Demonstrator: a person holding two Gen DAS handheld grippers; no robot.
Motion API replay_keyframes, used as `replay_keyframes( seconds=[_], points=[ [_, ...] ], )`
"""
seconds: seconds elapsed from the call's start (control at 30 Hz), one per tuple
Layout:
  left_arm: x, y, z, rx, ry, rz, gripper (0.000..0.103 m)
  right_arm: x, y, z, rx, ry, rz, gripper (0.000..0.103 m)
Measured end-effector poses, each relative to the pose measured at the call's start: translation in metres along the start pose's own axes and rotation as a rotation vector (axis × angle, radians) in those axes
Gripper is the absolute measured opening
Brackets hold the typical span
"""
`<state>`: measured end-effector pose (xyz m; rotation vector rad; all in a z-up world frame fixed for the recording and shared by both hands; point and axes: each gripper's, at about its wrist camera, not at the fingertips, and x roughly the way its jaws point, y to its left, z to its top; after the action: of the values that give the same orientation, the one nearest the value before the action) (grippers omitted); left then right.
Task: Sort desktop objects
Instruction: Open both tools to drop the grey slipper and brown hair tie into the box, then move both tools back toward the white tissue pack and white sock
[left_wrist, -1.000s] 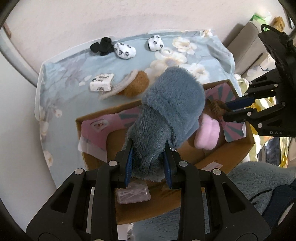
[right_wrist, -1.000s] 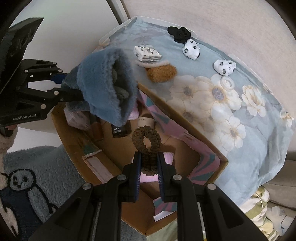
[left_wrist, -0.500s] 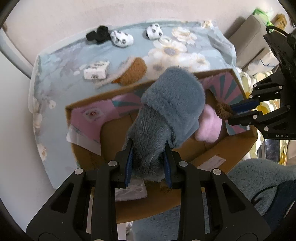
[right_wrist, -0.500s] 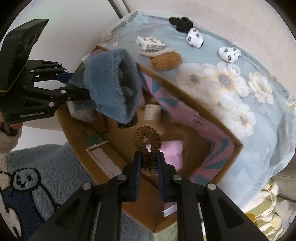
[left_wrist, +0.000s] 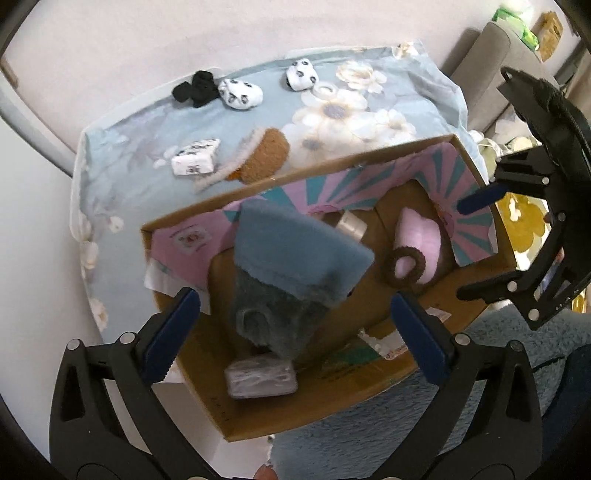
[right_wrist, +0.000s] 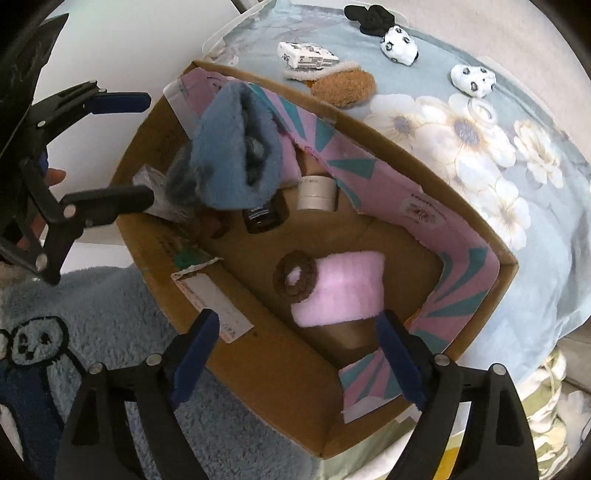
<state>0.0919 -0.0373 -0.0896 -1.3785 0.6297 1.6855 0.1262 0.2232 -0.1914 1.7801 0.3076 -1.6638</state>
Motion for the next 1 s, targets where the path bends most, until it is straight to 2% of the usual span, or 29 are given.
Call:
replay_keyframes(
  seconds=[0.03, 0.13, 0.37, 0.57, 0.8, 1.0],
  points=[
    [-0.002, 0.002, 0.001, -0.007, -0.001, -0.002, 0.103, -0.002, 0.001, 0.000, -0.004, 0.000, 0.002, 0.103],
    [-0.009, 0.008, 0.003, -0.027, -0.011, -0.017, 0.103, -0.009, 0.003, 0.000, -0.013, 0.000, -0.023, 0.103],
    [-0.024, 0.014, 0.006, -0.006, -0.037, 0.017, 0.103, -0.030, 0.001, 0.004, 0.018, -0.034, -0.008, 0.103],
    [-0.034, 0.028, 0.011, -0.029, -0.066, 0.007, 0.103, -0.054, -0.007, 0.015, 0.067, -0.080, -0.024, 0.103],
    [-0.040, 0.046, 0.016, -0.042, -0.079, 0.007, 0.103, -0.076, -0.027, 0.034, 0.135, -0.127, -0.147, 0.103],
    [-0.053, 0.063, 0.029, -0.020, -0.113, 0.031, 0.103, -0.088, -0.042, 0.042, 0.180, -0.172, -0.180, 0.103]
  ],
)
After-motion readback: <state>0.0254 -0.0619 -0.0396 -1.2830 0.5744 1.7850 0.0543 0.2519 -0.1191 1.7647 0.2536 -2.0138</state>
